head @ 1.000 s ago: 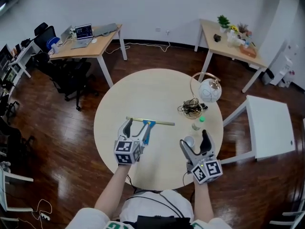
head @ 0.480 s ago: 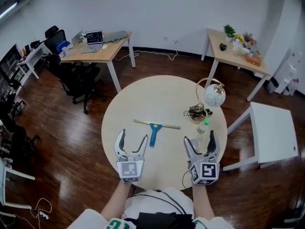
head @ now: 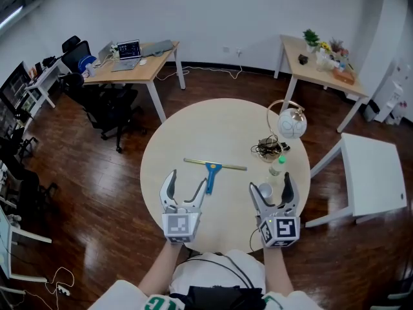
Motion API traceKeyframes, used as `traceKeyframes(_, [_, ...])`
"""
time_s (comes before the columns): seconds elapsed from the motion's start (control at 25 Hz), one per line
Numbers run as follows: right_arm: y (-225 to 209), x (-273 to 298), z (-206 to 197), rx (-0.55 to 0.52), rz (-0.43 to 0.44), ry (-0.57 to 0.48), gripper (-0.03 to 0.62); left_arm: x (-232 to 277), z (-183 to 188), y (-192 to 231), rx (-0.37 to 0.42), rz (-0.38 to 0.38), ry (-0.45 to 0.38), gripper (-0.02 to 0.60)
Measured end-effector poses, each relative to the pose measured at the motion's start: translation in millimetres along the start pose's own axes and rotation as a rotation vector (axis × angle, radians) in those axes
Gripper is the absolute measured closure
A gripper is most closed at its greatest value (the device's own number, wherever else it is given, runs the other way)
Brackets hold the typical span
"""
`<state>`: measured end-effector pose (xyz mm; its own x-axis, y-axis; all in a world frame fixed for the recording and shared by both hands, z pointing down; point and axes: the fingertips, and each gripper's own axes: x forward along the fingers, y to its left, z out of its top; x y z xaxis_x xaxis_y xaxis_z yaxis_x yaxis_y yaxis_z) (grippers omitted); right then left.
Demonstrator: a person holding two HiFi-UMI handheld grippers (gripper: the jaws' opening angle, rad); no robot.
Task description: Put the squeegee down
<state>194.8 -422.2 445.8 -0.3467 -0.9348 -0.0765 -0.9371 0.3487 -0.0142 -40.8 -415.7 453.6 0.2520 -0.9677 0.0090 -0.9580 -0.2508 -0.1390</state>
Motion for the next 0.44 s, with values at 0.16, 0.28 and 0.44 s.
traceKeyframes(0.16, [1, -4, -5, 0.012, 0.002, 0.032, 0.102, -4, -6, 1, 0.005, 0.003, 0.015, 0.196])
traceKeyframes(0.28, [0, -7, -6, 0.014, 0.005, 0.046, 0.102, -5, -8, -2, -0.004, 0.007, 0.027, 0.198])
traceKeyframes(0.44, [-1, -6, -8, 0.002, 0.031, 0.019, 0.102, -1, -19, -6, 0.024, -0.009, 0.047, 0.197])
